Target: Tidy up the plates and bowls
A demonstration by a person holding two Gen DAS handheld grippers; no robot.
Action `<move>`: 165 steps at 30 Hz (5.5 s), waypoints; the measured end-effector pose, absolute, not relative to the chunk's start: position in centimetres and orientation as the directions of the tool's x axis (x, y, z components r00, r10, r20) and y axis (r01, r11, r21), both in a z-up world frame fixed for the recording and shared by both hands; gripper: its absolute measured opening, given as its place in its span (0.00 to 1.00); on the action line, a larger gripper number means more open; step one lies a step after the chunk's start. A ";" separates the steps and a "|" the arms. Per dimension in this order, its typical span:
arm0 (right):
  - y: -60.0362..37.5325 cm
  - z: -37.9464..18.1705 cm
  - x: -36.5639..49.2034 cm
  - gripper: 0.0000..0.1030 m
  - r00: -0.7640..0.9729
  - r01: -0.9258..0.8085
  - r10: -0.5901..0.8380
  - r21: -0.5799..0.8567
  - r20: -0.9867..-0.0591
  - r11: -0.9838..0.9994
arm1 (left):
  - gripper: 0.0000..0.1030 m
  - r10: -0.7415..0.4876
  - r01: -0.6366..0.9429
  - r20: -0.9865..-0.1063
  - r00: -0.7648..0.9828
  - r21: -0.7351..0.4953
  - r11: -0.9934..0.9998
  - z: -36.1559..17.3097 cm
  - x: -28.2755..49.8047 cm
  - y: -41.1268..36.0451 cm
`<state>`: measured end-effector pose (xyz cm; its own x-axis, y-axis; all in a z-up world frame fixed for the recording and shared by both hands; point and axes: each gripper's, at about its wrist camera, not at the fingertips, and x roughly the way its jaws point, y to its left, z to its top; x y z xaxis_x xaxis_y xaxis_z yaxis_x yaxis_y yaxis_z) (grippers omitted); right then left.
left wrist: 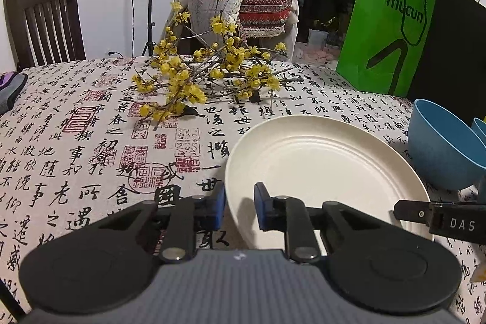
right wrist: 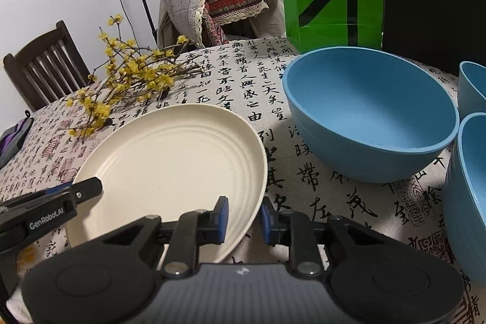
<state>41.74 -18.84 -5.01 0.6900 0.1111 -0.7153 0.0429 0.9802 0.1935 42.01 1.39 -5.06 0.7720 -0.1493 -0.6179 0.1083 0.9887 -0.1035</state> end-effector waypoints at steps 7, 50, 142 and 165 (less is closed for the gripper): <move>-18.7 -5.1 41.6 0.18 0.697 0.031 0.107 0.178 -0.710 0.983 | 0.20 -0.127 0.101 -0.615 0.778 -0.077 0.992 -5.1 42.0 1.2; -18.2 -4.3 40.3 0.19 0.753 -0.009 0.091 0.128 -0.652 0.992 | 0.20 -0.072 0.090 -0.540 0.839 0.008 0.996 -4.5 40.8 0.5; -14.5 2.4 26.2 0.19 0.873 -0.067 0.133 0.156 -0.468 0.986 | 0.20 0.010 -0.002 -0.333 0.943 0.025 1.000 3.7 25.5 3.8; -15.1 3.0 22.2 0.19 0.889 -0.101 0.162 0.161 -0.427 0.982 | 0.20 0.026 -0.026 -0.304 0.952 0.004 1.000 4.2 20.9 3.7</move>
